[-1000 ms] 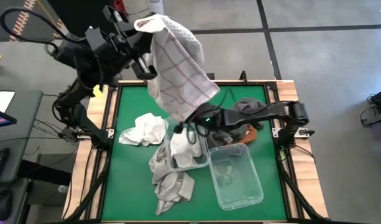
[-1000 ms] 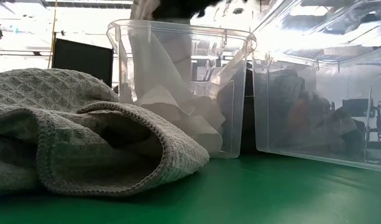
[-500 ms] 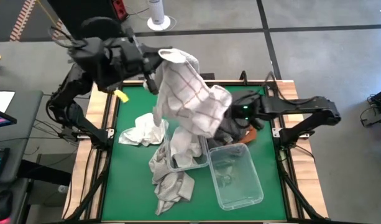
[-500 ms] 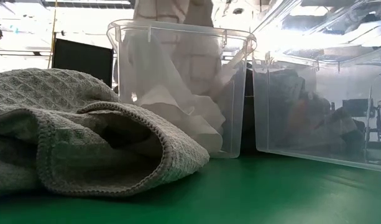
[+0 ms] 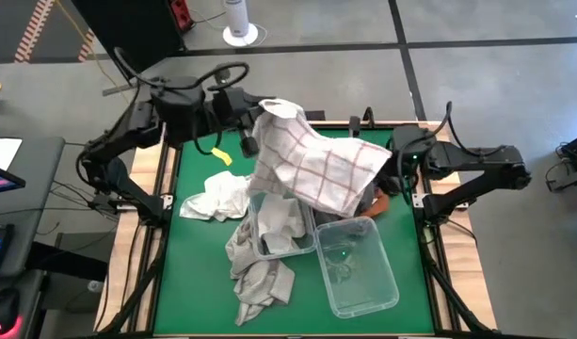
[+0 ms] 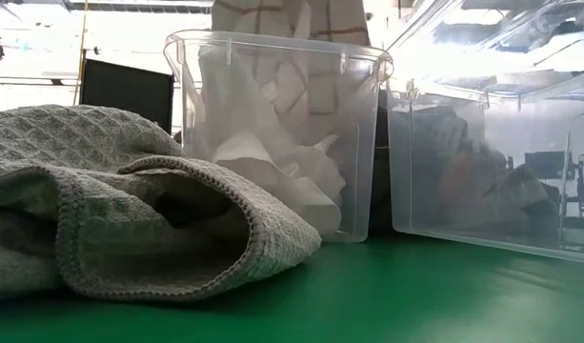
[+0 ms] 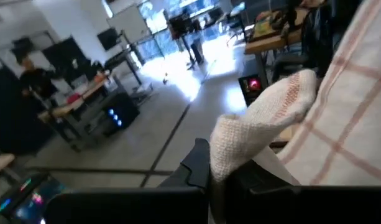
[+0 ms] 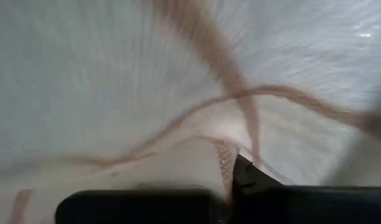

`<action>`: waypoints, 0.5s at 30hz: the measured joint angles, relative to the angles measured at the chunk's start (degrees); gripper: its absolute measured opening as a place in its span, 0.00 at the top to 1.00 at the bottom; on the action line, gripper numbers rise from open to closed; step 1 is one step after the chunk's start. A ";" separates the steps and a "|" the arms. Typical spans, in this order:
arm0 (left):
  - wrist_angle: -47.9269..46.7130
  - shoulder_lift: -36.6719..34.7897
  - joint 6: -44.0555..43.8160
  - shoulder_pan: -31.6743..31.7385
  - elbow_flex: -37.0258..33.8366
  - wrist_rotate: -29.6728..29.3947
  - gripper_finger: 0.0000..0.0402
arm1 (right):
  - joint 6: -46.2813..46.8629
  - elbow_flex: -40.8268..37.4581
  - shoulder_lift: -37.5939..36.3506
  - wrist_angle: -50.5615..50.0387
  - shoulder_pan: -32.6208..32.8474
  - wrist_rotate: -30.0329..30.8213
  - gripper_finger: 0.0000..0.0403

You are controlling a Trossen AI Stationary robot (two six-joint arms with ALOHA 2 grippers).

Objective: Sort microfiber towel by color & place in baskets
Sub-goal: Put the white patterned microfiber towel into the left transparent bin

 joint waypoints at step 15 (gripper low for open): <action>-10.64 -3.78 -11.13 -0.03 0.09 22.79 0.97 | 2.45 5.05 0.84 3.23 0.48 -6.42 0.95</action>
